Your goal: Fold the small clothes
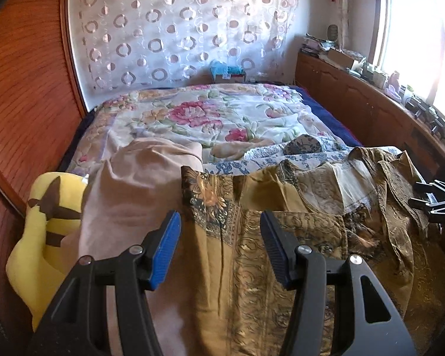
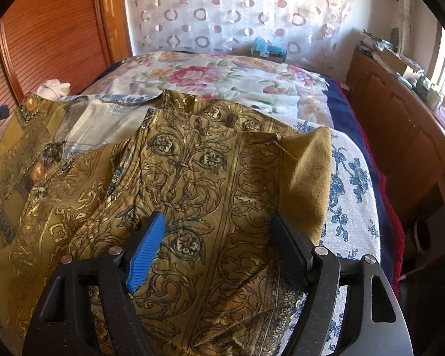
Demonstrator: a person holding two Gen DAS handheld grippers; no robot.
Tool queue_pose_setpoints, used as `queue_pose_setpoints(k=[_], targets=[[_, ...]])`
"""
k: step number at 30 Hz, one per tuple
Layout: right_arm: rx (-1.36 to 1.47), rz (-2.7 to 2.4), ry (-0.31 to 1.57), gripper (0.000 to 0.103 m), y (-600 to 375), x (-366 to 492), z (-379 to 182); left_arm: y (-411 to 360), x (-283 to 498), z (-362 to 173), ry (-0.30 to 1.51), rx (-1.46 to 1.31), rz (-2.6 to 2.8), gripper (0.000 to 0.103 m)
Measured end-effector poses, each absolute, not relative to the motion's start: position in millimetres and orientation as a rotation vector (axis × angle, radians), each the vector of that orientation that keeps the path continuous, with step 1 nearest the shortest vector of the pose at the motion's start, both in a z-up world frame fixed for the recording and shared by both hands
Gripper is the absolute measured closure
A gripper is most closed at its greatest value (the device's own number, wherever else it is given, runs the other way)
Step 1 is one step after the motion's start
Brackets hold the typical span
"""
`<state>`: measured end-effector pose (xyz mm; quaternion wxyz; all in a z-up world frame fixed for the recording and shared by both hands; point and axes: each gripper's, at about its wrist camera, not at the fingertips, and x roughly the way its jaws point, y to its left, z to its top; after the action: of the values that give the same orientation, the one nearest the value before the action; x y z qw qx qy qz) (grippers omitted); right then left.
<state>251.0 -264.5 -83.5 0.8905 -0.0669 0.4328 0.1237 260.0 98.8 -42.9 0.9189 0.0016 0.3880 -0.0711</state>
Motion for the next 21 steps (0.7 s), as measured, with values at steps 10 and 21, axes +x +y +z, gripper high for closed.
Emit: queue_pose_setpoints(k=[10,21], targets=[[-0.138,0.259,0.899,0.026,-265.0,251.1,-83.7,102.0,279.2,-53.9,0.844,-0.001,-0.168,0.066],[-0.137,0.26,0.899,0.025,-265.1,251.2,-83.9,107.6,290.8,-64.0,0.878,0.042,-0.126,0.067]])
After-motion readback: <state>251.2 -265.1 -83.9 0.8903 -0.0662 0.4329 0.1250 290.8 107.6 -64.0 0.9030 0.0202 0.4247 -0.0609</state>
